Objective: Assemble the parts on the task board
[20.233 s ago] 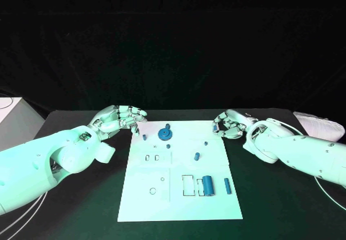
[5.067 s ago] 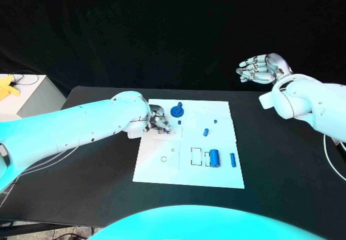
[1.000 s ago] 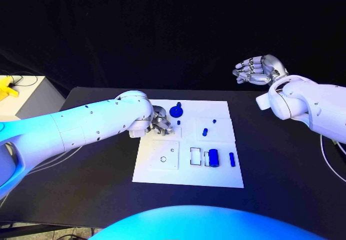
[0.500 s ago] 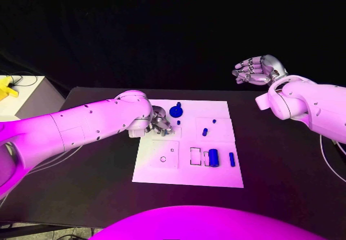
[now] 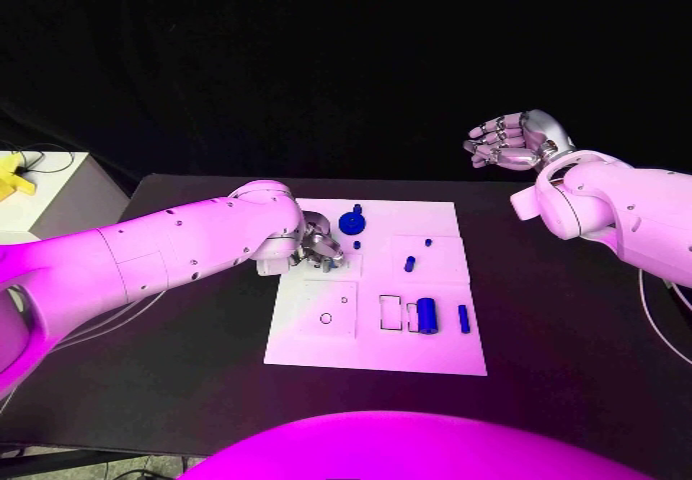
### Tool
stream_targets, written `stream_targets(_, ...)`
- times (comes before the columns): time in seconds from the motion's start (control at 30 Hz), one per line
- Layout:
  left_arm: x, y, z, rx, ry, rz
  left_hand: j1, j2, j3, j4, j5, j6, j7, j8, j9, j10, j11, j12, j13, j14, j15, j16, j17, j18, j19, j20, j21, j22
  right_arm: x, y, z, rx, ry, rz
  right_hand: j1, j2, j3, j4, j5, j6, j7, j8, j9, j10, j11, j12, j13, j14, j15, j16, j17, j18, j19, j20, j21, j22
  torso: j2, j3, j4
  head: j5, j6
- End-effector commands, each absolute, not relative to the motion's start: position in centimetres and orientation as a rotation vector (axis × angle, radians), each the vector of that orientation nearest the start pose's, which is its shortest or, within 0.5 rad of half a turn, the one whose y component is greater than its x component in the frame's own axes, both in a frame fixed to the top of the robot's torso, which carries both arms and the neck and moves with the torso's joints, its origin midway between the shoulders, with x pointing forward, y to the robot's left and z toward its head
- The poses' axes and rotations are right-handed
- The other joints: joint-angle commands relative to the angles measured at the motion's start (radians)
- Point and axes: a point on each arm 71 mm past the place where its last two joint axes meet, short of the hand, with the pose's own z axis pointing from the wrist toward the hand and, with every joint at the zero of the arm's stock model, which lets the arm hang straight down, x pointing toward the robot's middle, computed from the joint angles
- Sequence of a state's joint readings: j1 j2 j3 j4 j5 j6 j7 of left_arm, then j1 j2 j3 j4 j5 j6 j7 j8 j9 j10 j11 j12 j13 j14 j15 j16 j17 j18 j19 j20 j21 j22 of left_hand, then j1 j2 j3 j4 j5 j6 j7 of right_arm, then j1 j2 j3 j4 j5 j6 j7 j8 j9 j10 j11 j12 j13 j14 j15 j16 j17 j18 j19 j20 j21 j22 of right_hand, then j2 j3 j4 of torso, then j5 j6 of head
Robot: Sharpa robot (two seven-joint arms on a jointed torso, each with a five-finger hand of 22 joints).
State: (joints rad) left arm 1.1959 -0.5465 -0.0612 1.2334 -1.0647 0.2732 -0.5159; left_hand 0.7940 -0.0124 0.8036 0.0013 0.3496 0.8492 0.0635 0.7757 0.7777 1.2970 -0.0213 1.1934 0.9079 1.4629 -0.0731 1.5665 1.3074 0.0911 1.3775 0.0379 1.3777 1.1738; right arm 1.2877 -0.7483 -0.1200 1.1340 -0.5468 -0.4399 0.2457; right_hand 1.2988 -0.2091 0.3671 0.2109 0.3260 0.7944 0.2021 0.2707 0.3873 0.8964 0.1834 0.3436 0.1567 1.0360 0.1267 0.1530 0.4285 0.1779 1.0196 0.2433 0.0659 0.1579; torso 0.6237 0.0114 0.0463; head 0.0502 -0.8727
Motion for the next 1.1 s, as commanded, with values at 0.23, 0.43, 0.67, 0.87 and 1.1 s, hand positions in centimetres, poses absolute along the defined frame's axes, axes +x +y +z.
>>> stream_targets(0.23,50.6,14.0,-25.5,-0.103,2.479,-0.454,0.05,0.034,0.084,0.005,0.004,0.013,-0.015,-0.002,-0.001,-0.008,0.0,-0.005,-0.002,0.108,0.001,0.004,0.263,-0.01,-0.008,0.001,-0.005,-0.002,55.8,-28.4,-17.5,0.632,1.452,0.93,-0.008,-0.001,-0.001,-0.007,0.006,-0.005,0.045,-0.004,-0.002,0.007,0.001,-0.001,-0.001,0.003,0.007,-0.005,-0.001,0.006,-0.006,-0.001,0.0,-0.001,0.0,0.0004,-0.0001,0.0,0.0)
stream_targets(0.43,50.5,13.9,-25.4,-0.096,2.497,-0.469,0.052,0.035,0.093,0.002,0.005,0.013,-0.016,-0.001,-0.001,-0.009,0.0,-0.007,-0.005,0.108,0.001,0.004,0.263,-0.01,-0.009,0.002,-0.005,-0.003,55.8,-28.4,-17.5,0.632,1.455,0.929,-0.008,-0.001,-0.001,-0.007,0.007,-0.005,0.045,-0.004,-0.002,0.007,0.001,-0.001,-0.003,0.003,0.007,-0.005,-0.002,0.006,-0.006,-0.001,0.0,-0.002,0.0,0.0003,-0.0002,-0.001,0.0)
stream_targets(0.67,50.5,13.8,-24.9,-0.083,2.51,-0.483,0.056,0.034,0.106,-0.003,0.007,0.015,-0.016,0.001,-0.001,-0.007,0.0,-0.005,-0.002,0.108,0.001,0.004,0.263,-0.011,-0.007,0.002,-0.003,0.001,55.8,-28.4,-17.6,0.634,1.459,0.928,-0.009,-0.001,-0.002,-0.007,0.007,-0.005,0.045,-0.005,-0.002,0.007,0.001,-0.001,-0.004,0.003,0.007,-0.006,-0.003,0.006,-0.006,-0.001,0.0,-0.003,-0.001,0.0005,0.001,-0.003,0.0)
stream_targets(0.87,50.7,13.8,-24.2,-0.052,2.541,-0.492,0.059,0.027,0.122,-0.013,0.01,0.019,-0.017,0.002,-0.002,-0.001,0.0,0.0,0.007,0.108,0.001,0.004,0.263,-0.012,-0.004,0.002,0.0,0.007,55.8,-28.4,-17.7,0.634,1.462,0.929,-0.009,-0.001,-0.002,-0.007,0.007,-0.005,0.045,-0.005,-0.002,0.007,0.001,-0.001,-0.004,0.003,0.007,-0.006,-0.003,0.006,-0.006,-0.001,0.0,-0.003,-0.001,-0.0001,0.0012,-0.002,0.0)
stream_targets(1.1,51.1,14.1,-23.3,-0.014,2.575,-0.485,0.061,0.024,0.129,-0.018,0.011,0.022,-0.017,0.001,-0.003,0.002,-0.001,0.003,0.012,0.108,0.001,0.004,0.263,-0.012,-0.003,0.002,0.001,0.009,55.8,-28.4,-17.8,0.635,1.464,0.929,-0.009,-0.001,-0.002,-0.007,0.007,-0.005,0.045,-0.005,-0.002,0.007,0.001,-0.001,-0.004,0.003,0.007,-0.006,-0.003,0.006,-0.006,-0.001,0.0,-0.003,-0.001,-0.0002,0.0013,-0.003,0.0)
